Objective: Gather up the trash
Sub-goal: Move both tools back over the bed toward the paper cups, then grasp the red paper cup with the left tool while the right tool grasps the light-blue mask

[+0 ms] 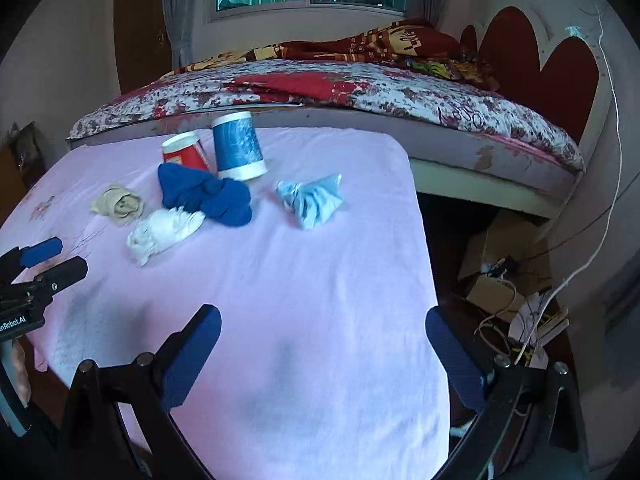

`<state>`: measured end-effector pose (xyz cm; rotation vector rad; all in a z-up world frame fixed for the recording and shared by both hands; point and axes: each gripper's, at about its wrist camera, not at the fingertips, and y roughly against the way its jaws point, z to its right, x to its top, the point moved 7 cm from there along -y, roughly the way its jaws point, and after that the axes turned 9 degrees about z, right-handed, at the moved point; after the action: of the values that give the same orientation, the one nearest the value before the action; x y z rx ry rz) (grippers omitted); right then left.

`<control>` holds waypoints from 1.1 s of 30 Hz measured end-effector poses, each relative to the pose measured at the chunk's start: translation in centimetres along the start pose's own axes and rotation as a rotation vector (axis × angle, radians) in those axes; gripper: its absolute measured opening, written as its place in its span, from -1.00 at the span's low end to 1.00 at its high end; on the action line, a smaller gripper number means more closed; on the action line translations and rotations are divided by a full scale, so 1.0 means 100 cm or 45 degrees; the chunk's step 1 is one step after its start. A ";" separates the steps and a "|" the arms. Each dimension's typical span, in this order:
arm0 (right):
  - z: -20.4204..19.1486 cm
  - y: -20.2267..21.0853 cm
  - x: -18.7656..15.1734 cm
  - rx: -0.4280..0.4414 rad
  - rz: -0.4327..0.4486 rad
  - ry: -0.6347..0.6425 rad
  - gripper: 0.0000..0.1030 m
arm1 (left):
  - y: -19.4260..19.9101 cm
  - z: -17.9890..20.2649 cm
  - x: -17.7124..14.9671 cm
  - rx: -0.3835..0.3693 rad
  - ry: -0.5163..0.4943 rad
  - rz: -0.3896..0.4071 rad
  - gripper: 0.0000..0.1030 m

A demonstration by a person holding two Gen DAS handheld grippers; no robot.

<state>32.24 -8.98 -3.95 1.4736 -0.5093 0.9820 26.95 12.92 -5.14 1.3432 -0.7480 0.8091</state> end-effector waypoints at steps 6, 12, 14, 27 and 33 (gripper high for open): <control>0.007 -0.042 0.035 0.013 0.016 -0.018 0.86 | -0.030 -0.001 0.027 0.005 -0.003 0.026 0.63; 0.002 -0.093 0.058 0.029 -0.008 -0.005 0.78 | -0.076 -0.008 0.056 0.010 0.026 0.005 0.63; 0.000 -0.110 0.061 0.029 -0.026 -0.001 0.71 | -0.089 -0.009 0.062 0.007 0.023 -0.003 0.63; -0.003 -0.176 0.060 0.055 -0.130 -0.001 0.20 | -0.142 -0.010 0.073 -0.019 0.066 -0.063 0.62; -0.008 -0.175 0.059 0.081 -0.129 0.008 -0.38 | -0.139 -0.015 0.082 -0.065 0.099 -0.036 0.14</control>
<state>49.12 -3.83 -9.53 1.5379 -0.3977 0.9300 43.04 14.33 -5.69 1.2671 -0.6833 0.8102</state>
